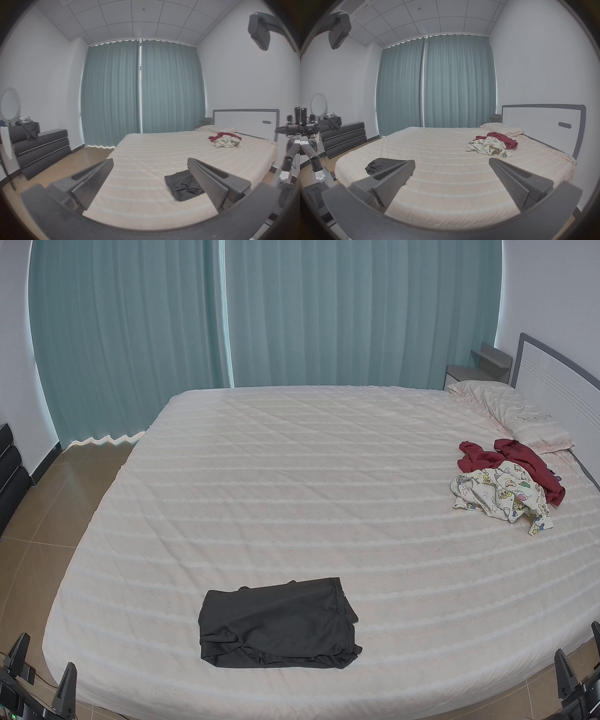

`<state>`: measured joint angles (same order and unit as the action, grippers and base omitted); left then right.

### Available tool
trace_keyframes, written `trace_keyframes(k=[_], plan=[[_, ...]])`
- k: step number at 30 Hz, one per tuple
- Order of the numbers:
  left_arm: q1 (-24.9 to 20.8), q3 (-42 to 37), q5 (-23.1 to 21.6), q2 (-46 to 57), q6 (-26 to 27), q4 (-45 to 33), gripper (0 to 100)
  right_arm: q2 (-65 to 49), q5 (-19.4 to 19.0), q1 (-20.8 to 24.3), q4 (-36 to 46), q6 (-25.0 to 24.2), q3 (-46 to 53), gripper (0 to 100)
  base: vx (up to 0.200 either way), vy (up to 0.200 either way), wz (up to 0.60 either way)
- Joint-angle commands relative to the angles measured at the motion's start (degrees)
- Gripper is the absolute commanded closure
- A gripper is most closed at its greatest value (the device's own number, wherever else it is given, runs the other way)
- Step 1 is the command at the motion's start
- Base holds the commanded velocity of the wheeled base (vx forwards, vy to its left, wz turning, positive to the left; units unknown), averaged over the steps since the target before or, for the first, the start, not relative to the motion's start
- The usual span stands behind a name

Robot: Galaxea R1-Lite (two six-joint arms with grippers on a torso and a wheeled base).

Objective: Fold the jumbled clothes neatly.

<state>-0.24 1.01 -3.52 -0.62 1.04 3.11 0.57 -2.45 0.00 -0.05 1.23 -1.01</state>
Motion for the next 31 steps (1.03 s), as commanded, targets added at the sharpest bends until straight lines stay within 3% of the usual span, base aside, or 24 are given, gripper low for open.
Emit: trace_keyframes(k=[1,6,14,16,18,21,25,31], plan=[[0.0,-0.7,6.8,0.6,0.5,0.0,0,-0.6,0.0,0.2,0.0,0.0,1.0,0,0.0,0.0,0.0],[0.0,-0.9,9.1,0.6,0.4,0.1,0,-0.6,0.0,0.2,0.0,0.0,1.0,0,0.0,0.0,0.0],[0.0,-0.9,8.3,0.6,3.1,0.2,0,-0.6,0.0,0.2,0.0,-0.1,1.0,0,0.0,0.0,0.0],[0.0,-0.7,0.7,0.6,-0.9,-0.5,0,-0.6,0.0,0.2,0.0,-0.1,1.0,0,0.0,0.0,0.0],[0.0,-0.5,-3.7,0.6,-2.2,-0.6,0,-0.6,0.0,0.2,0.0,-0.1,1.0,0,0.0,0.0,0.0],[0.0,-0.6,-2.4,0.6,-0.9,-0.6,0,-0.6,0.0,0.2,0.0,-0.1,1.0,0,0.0,0.0,0.0],[0.1,-0.9,4.8,0.6,-0.8,-3.4,0,-0.6,0.0,0.2,0.0,-0.2,1.0,0,0.0,0.0,0.0],[0.0,-0.9,4.8,0.6,-1.2,-3.1,0,-0.5,0.1,0.2,0.0,-0.4,1.0,0,0.0,0.0,0.0]])
